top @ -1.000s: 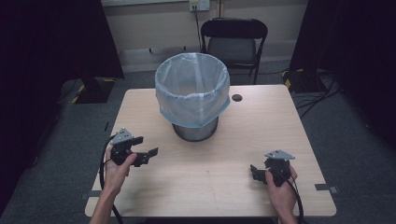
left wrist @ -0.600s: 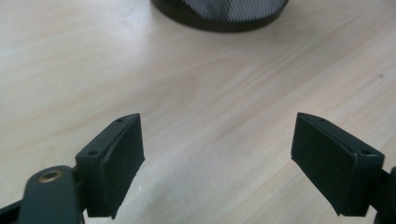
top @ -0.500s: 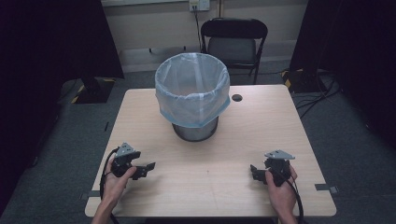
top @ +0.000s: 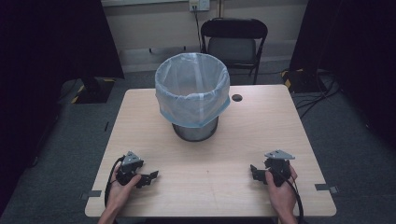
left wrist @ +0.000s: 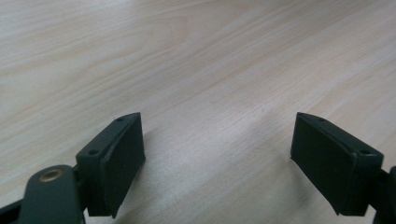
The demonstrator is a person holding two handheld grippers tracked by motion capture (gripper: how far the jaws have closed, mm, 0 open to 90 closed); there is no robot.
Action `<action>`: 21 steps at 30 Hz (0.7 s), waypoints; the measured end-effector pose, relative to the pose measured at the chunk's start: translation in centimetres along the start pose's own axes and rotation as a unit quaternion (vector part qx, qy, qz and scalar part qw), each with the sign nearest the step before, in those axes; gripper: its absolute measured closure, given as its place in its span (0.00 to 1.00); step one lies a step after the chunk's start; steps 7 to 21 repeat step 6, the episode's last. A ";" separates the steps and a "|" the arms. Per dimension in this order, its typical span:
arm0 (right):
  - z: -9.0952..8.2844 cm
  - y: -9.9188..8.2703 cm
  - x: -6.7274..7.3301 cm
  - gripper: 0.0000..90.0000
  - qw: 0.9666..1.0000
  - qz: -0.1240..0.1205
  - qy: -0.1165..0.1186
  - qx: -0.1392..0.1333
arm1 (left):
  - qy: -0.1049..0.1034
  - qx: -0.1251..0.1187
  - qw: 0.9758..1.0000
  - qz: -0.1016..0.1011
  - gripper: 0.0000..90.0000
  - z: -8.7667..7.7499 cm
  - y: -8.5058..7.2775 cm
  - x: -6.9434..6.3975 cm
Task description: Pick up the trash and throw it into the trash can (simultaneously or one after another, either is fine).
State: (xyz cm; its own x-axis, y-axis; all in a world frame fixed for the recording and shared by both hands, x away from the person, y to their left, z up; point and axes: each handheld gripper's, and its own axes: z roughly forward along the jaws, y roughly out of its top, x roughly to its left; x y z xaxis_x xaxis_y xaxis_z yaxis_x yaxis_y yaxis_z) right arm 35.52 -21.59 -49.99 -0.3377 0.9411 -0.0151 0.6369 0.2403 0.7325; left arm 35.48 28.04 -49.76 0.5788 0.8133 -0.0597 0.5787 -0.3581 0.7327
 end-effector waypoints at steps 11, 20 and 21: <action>0.0 0.0 0.0 0.12 1.000 0.000 0.000 0.000 | 0.018 -0.003 1.000 0.019 0.16 0.3 -0.2 -0.4; 0.0 0.0 0.0 0.12 1.000 0.000 0.000 0.000 | 0.018 -0.003 1.000 0.019 0.16 0.3 -0.2 -0.4; 0.0 0.0 0.0 0.12 1.000 0.000 0.000 0.000 | 0.018 -0.003 1.000 0.019 0.16 0.3 -0.2 -0.4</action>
